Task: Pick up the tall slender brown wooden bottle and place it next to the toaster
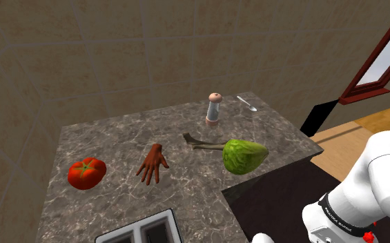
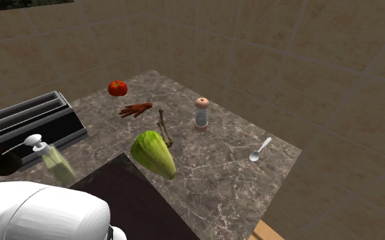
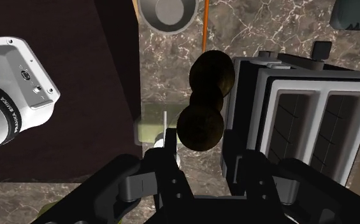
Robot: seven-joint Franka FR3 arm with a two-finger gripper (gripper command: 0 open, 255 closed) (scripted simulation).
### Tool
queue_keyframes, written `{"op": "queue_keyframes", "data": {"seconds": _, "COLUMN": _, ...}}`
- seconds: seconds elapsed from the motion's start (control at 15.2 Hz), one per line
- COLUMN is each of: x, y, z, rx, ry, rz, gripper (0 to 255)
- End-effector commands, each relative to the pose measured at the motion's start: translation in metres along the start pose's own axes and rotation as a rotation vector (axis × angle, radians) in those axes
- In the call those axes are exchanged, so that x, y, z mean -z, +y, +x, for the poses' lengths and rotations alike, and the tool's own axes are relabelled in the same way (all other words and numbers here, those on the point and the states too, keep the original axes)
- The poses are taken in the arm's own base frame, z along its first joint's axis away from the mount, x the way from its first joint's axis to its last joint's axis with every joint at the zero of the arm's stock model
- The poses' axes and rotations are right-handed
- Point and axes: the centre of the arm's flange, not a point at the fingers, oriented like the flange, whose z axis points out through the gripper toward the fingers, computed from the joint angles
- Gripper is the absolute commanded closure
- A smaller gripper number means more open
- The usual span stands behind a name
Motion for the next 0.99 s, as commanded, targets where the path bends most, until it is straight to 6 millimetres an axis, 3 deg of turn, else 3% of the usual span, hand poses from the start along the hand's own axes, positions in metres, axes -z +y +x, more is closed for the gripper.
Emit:
{"op": "queue_keyframes", "data": {"seconds": 0.0, "x": -0.010, "y": 0.000, "z": 0.000, "rx": 0.000, "ry": 0.000, "rz": 0.001, "gripper": 255}}
{"op": "queue_keyframes", "data": {"seconds": 0.92, "x": -0.084, "y": 0.001, "z": -0.002, "rx": 0.000, "ry": 0.000, "rz": 0.001, "gripper": 255}}
